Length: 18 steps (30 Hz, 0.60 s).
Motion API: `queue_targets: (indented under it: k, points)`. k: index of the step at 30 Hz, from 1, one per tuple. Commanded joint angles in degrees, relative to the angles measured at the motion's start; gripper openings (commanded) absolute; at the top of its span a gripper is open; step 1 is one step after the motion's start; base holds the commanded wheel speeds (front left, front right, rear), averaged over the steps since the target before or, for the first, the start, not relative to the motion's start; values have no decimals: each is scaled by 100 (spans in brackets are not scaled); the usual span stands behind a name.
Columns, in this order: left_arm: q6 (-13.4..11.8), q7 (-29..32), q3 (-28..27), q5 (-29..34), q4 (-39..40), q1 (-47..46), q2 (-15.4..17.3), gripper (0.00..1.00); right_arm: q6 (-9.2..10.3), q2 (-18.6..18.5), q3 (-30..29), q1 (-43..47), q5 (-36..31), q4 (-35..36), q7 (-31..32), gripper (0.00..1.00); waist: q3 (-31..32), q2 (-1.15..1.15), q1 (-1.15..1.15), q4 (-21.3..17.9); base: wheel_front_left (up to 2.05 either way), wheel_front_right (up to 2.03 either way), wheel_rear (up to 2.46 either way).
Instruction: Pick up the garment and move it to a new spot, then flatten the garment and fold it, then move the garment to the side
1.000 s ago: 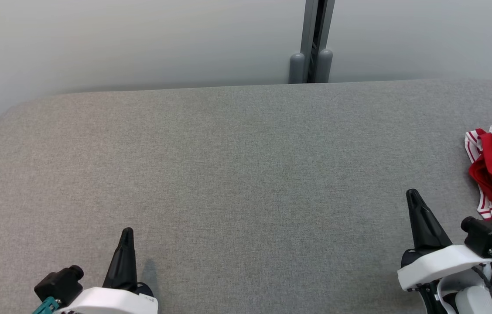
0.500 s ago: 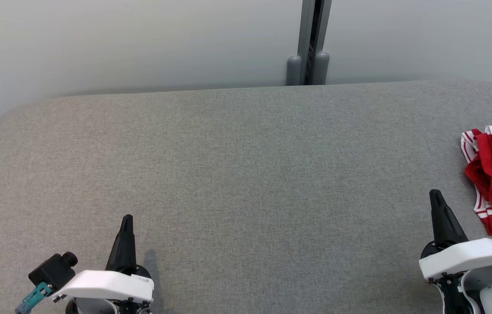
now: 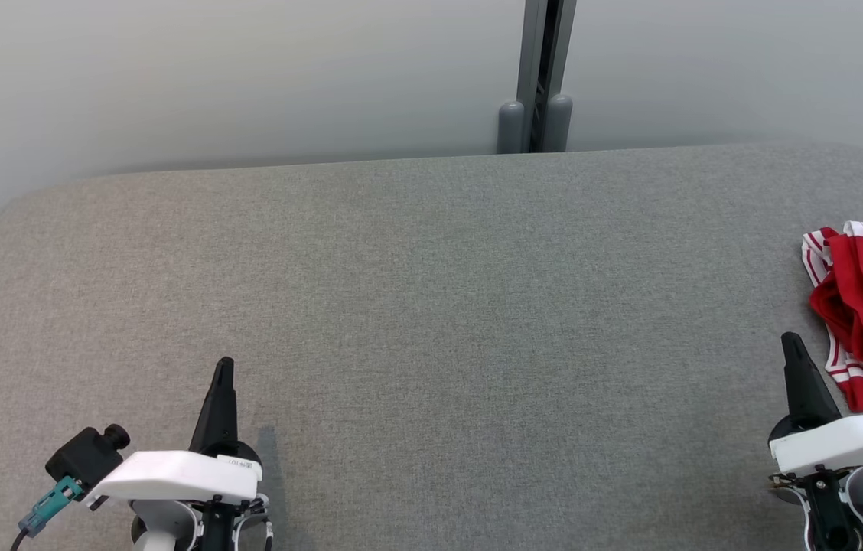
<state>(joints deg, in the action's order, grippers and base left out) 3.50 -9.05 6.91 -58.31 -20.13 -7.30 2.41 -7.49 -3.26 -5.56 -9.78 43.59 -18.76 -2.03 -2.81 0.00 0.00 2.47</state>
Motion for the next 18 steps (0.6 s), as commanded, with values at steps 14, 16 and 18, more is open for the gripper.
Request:
queue_targets:
  k: [14, 16, 18]
  points:
    - [128, 185, 17, -914, -131, -453, 37, 0, -1, -11, -421, -181, 1092, 35, 402, 0, 42, 0, 0, -42, 0, 0, 0]
    - [134, 207, 19, -1021, -152, -491, 37, 0, -1, -10, -469, -185, 1221, 31, 450, 0, 48, 0, 0, -48, 0, 0, 0]
    - [154, 244, 22, -1181, -187, -538, 39, 0, -1, -8, -533, -188, 1405, 24, 521, 0, 57, 0, 0, -56, 0, 0, 0]
